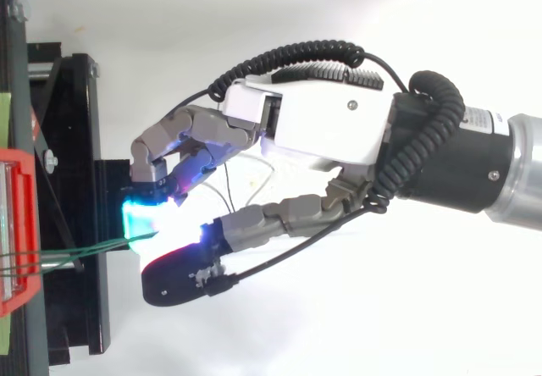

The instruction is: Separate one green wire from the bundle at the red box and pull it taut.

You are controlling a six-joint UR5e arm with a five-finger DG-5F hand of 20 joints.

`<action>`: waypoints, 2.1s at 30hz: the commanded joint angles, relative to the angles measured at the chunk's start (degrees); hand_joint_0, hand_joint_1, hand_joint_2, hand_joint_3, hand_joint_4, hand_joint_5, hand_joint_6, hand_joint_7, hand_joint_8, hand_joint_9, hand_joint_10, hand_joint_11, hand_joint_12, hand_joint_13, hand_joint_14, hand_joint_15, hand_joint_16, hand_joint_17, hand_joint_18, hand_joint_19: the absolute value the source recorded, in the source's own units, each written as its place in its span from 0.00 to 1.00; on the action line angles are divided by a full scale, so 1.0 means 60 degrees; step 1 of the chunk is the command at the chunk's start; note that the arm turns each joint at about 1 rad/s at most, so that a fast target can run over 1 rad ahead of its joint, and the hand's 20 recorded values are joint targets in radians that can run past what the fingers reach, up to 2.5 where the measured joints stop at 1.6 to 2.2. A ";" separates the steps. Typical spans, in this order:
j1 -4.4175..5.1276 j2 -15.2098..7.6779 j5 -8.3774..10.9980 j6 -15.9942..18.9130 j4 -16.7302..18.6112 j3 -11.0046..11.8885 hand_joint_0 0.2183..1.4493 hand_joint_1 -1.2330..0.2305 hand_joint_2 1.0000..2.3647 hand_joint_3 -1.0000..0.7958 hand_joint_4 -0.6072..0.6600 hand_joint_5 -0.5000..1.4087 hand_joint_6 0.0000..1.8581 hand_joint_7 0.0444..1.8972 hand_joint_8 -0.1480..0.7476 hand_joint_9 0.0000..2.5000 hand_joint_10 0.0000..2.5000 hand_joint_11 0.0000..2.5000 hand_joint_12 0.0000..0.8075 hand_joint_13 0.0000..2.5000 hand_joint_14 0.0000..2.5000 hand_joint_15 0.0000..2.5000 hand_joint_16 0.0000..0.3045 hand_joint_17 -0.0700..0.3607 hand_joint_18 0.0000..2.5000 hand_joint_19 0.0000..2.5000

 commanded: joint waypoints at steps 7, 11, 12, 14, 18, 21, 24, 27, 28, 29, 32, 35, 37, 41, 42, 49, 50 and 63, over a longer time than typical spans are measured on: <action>-0.0015 0.0002 0.0002 0.0070 -0.0217 0.0027 0.24 0.50 0.00 0.28 0.61 0.19 0.48 0.51 0.47 0.36 0.00 0.11 0.40 0.20 0.00 0.06 0.17 0.44 0.20 0.19; -0.0029 0.0046 -0.0013 0.0070 -0.0408 0.0041 0.29 0.53 0.00 0.31 0.60 0.19 0.48 0.53 0.46 0.36 0.00 0.11 0.38 0.20 0.00 0.06 0.16 0.42 0.19 0.19; -0.0029 0.0046 -0.0013 0.0070 -0.0422 0.0041 0.30 0.52 0.01 0.33 0.60 0.19 0.48 0.54 0.46 0.36 0.00 0.12 0.39 0.20 0.00 0.06 0.16 0.42 0.19 0.19; -0.0029 0.0075 -0.0013 0.0070 -0.0481 0.0041 0.29 0.46 0.01 0.36 0.60 0.19 0.48 0.55 0.46 0.36 0.00 0.11 0.39 0.20 0.00 0.06 0.16 0.42 0.19 0.19; -0.0029 0.0119 -0.0013 0.0055 -0.0540 0.0041 0.29 0.40 0.01 0.40 0.60 0.19 0.48 0.54 0.46 0.36 0.00 0.12 0.39 0.20 0.00 0.06 0.16 0.42 0.19 0.19; -0.0029 0.0119 0.0002 0.0055 -0.0583 0.0041 0.29 0.35 0.01 0.42 0.60 0.19 0.48 0.54 0.46 0.35 0.00 0.12 0.39 0.20 0.00 0.07 0.16 0.42 0.19 0.19; -0.0029 0.0119 -0.0013 0.0070 -0.0598 0.0041 0.31 0.31 0.01 0.42 0.56 0.19 0.48 0.54 0.45 0.35 0.00 0.12 0.39 0.20 0.00 0.07 0.16 0.42 0.19 0.19; -0.0029 0.0119 -0.0013 0.0070 -0.0598 0.0041 0.32 0.29 0.01 0.41 0.54 0.19 0.49 0.53 0.45 0.34 0.00 0.12 0.38 0.20 0.00 0.07 0.16 0.42 0.20 0.18; -0.0029 0.0134 -0.0013 0.0070 -0.0598 0.0041 0.32 0.28 0.01 0.41 0.54 0.19 0.49 0.53 0.45 0.34 0.00 0.12 0.38 0.20 0.00 0.07 0.16 0.42 0.20 0.18; -0.0029 0.0134 0.0002 0.0070 -0.0598 0.0041 0.33 0.28 0.01 0.40 0.54 0.19 0.49 0.53 0.44 0.34 0.00 0.12 0.38 0.20 0.00 0.07 0.16 0.42 0.20 0.18; -0.0029 0.0119 0.0002 0.0070 -0.0598 0.0041 0.33 0.27 0.01 0.35 0.57 0.19 0.49 0.51 0.44 0.34 0.00 0.12 0.38 0.20 0.00 0.06 0.16 0.42 0.20 0.18; -0.0029 0.0134 0.0002 0.0085 -0.0598 0.0041 0.28 0.34 0.00 0.28 0.59 0.19 0.49 0.51 0.45 0.36 0.00 0.12 0.38 0.21 0.00 0.07 0.16 0.42 0.21 0.19; -0.0044 0.0134 0.0016 0.0085 -0.0598 0.0041 0.24 0.41 0.00 0.28 0.60 0.19 0.49 0.51 0.46 0.37 0.00 0.12 0.40 0.22 0.00 0.07 0.17 0.43 0.22 0.19; -0.0059 0.0134 0.0016 0.0172 -0.0613 0.0041 0.24 0.55 0.00 0.28 0.59 0.20 0.48 0.52 0.47 0.38 0.00 0.11 0.40 0.22 0.00 0.07 0.17 0.44 0.21 0.20; -0.0059 0.0134 0.0016 0.0187 -0.0613 0.0041 0.24 0.56 0.00 0.28 0.59 0.20 0.48 0.53 0.46 0.38 0.00 0.12 0.40 0.22 0.00 0.07 0.17 0.44 0.21 0.19; -0.0059 0.0207 0.0002 0.0260 -0.0745 0.0041 0.29 0.42 0.01 0.37 0.59 0.20 0.48 0.56 0.46 0.38 0.00 0.12 0.39 0.22 0.00 0.08 0.16 0.42 0.20 0.20; -0.0059 0.0207 0.0002 0.0260 -0.0774 0.0041 0.29 0.40 0.01 0.39 0.59 0.20 0.48 0.56 0.46 0.38 0.00 0.13 0.39 0.22 0.00 0.08 0.16 0.42 0.21 0.20; -0.0059 0.0222 0.0016 0.0260 -0.0862 0.0041 0.33 0.28 0.01 0.39 0.54 0.19 0.49 0.52 0.44 0.36 0.00 0.13 0.38 0.22 0.00 0.08 0.16 0.42 0.22 0.19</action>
